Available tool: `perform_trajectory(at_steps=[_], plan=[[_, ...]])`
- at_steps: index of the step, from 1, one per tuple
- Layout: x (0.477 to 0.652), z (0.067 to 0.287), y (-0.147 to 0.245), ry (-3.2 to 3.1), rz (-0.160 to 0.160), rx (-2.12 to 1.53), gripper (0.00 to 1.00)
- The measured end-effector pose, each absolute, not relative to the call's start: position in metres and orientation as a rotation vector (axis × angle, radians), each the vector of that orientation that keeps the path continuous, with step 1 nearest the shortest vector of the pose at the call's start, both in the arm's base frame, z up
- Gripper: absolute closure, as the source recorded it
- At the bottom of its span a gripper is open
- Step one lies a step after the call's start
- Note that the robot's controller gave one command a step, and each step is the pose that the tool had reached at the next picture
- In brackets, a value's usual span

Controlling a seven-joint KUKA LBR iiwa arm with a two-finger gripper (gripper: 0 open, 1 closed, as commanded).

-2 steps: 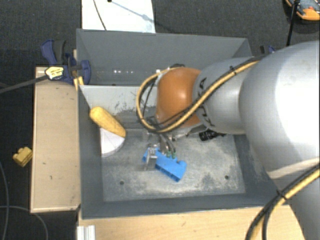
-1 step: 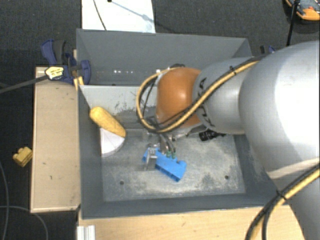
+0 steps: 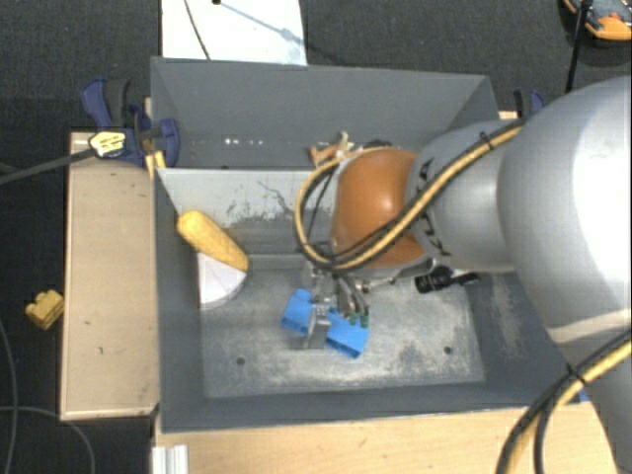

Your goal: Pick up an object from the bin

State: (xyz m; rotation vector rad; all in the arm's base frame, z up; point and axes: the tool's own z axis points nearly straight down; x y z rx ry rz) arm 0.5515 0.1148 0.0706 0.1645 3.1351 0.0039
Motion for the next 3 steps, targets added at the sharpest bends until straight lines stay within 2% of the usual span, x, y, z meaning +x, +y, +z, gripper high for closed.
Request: perform_trajectory(at_steps=[1, 2, 3], plan=[[0.526, 0.078, 0.079, 3.130, 0.001, 0.266, 0.00], [0.503, 0.079, 0.033, 3.121, 0.001, 0.339, 1.00], [0.505, 0.079, 0.037, 3.117, 0.002, 0.366, 1.00]])
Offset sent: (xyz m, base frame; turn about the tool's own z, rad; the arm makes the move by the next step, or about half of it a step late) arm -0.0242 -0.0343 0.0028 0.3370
